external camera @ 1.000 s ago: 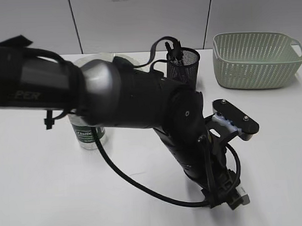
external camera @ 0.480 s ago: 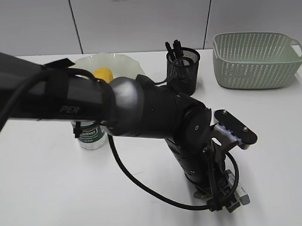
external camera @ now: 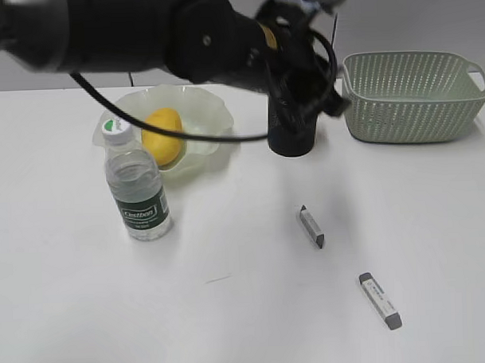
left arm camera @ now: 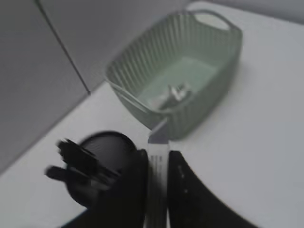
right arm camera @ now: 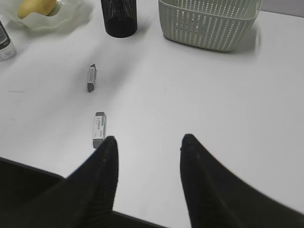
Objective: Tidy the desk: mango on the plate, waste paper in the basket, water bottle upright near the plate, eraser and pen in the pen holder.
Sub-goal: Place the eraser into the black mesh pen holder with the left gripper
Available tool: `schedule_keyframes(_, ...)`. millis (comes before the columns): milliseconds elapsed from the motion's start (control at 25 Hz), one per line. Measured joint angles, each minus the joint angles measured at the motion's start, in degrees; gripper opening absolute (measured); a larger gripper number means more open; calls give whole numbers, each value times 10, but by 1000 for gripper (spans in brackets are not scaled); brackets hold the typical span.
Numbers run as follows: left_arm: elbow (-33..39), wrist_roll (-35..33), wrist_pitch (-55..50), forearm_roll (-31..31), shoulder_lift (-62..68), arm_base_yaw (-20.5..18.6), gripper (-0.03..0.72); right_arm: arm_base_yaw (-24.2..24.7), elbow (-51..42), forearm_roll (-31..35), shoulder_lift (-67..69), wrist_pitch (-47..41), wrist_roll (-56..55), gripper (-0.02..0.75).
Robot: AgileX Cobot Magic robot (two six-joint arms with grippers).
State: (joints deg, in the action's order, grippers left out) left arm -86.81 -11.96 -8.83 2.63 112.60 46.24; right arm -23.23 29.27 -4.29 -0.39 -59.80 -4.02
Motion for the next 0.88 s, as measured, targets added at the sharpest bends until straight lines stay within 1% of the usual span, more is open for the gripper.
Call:
schedule_keyframes(80, -33, 0, 24, -6, 14, -24, 79, 0, 0, 0, 0, 0, 0, 337)
schedule_keyframes(160, -79, 0, 32, -12, 43, -36, 79, 0, 0, 0, 0, 0, 0, 326)
schedule_keyframes(280, -144, 0, 33, -13, 96, -45, 79, 0, 0, 0, 0, 0, 0, 317)
schedule_keyframes(440, -207, 0, 33, -15, 155, -49, 79, 0, 0, 0, 0, 0, 0, 315)
schedule_keyframes(560, -225, 0, 41, -17, 183, -51, 79, 0, 0, 0, 0, 0, 0, 315)
schedule_keyframes(800, -227, 0, 48, -17, 206, -66, 79, 0, 0, 0, 0, 0, 0, 314)
schedule_keyframes(880, -228, 0, 58, -18, 206, -68, 106, 0, 0, 0, 0, 0, 0, 313)
